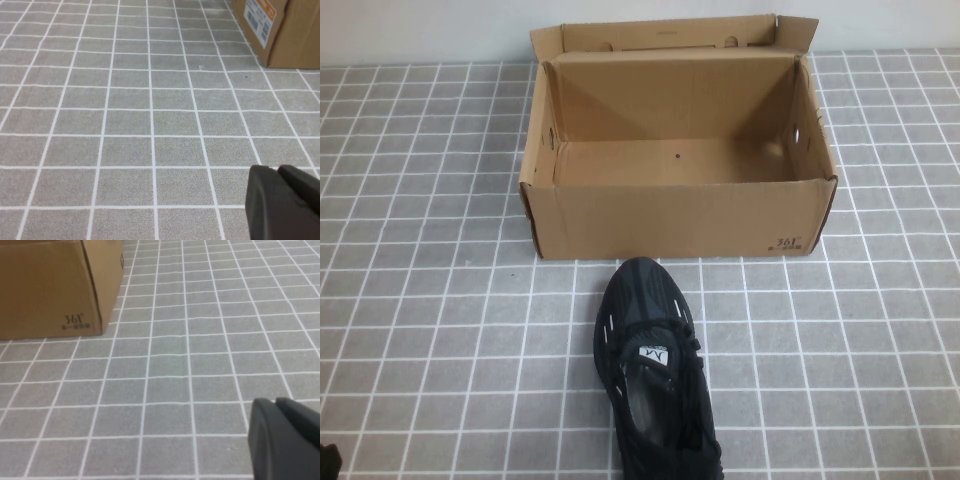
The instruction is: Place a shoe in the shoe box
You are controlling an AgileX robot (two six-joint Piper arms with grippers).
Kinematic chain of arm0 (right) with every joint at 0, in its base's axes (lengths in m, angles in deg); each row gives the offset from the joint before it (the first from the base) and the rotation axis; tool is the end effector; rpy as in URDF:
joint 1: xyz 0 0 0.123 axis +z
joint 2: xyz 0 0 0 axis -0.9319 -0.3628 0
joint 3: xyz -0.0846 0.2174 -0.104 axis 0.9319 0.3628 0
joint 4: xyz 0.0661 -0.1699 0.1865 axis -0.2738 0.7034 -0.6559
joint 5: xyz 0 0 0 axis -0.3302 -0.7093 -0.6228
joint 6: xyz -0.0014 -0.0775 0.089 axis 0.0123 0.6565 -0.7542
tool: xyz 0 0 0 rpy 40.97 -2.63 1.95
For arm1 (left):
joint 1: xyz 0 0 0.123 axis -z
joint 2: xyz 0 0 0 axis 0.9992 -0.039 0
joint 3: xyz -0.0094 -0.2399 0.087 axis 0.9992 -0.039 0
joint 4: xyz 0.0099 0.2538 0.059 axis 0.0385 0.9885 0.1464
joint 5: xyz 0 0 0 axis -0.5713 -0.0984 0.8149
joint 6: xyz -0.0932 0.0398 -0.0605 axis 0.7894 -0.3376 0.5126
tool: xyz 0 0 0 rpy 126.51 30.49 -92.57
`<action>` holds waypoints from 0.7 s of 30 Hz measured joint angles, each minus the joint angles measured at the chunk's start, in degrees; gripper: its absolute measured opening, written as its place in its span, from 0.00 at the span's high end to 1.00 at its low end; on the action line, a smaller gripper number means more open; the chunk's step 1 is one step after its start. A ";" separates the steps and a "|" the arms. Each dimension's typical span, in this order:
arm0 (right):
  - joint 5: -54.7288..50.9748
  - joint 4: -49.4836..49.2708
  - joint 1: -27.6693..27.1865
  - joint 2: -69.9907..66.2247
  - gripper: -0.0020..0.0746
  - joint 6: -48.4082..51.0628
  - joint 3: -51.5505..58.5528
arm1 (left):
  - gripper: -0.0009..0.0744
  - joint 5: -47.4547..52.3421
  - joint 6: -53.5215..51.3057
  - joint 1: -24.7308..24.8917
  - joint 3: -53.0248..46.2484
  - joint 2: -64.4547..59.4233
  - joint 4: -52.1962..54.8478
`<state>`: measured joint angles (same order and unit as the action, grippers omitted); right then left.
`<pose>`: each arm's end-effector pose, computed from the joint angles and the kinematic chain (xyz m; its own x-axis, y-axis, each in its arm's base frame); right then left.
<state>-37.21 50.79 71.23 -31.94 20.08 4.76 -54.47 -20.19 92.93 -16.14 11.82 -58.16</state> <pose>0.1182 0.0085 0.1677 -0.2693 0.1089 -0.9569 -0.0386 0.9916 0.1237 0.1163 -0.0126 0.1617 -0.3116 0.0252 -0.9499 0.1060 0.9943 -0.0084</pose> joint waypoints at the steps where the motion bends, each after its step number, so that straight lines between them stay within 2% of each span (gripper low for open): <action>1: 0.03 -0.33 0.00 0.00 0.99 0.00 0.00 | 0.99 0.00 0.00 0.00 0.00 0.00 0.00; 8: 2.73 -5.64 0.00 0.00 0.99 0.00 0.00 | 0.99 0.00 0.00 0.00 0.00 0.00 0.00; 16: 13.28 -33.63 0.00 0.00 1.00 0.00 0.00 | 0.99 0.00 0.00 0.00 0.00 0.00 0.00; 21: 16.08 -41.39 0.00 0.00 0.99 0.00 0.00 | 0.99 0.00 0.00 0.00 0.00 0.00 0.00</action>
<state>-21.13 9.40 71.23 -31.94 20.08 4.76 -54.47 -20.19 92.93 -16.14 11.82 -58.16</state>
